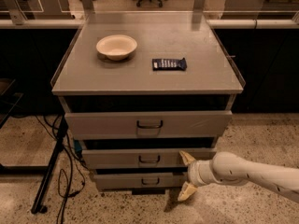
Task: Open middle drawer
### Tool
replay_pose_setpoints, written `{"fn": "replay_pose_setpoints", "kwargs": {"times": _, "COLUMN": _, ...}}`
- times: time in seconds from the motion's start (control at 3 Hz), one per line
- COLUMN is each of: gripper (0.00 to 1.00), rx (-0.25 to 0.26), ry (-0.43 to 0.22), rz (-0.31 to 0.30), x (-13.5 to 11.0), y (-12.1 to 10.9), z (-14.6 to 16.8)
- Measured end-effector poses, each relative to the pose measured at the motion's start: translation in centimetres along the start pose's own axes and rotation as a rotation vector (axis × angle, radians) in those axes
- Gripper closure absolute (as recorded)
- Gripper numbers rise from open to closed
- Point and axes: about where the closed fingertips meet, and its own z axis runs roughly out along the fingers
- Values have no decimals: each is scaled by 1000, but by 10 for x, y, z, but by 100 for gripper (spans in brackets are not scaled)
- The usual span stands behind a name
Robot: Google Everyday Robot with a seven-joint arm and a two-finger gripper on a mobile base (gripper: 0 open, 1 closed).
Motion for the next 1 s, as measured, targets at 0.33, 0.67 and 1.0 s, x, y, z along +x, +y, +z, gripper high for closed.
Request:
{"fn": "replay_pose_setpoints", "kwargs": {"times": 0.33, "gripper": 0, "rx": 38, "ry": 33, "rz": -73, "x": -16, "y": -47, "z": -20}}
{"fn": "replay_pose_setpoints", "kwargs": {"times": 0.67, "gripper": 0, "rx": 38, "ry": 34, "rz": -73, "x": -16, "y": -47, "z": -20}}
{"fn": "replay_pose_setpoints", "kwargs": {"times": 1.0, "gripper": 0, "rx": 22, "ry": 35, "rz": -51, "x": -11, "y": -39, "z": -13}}
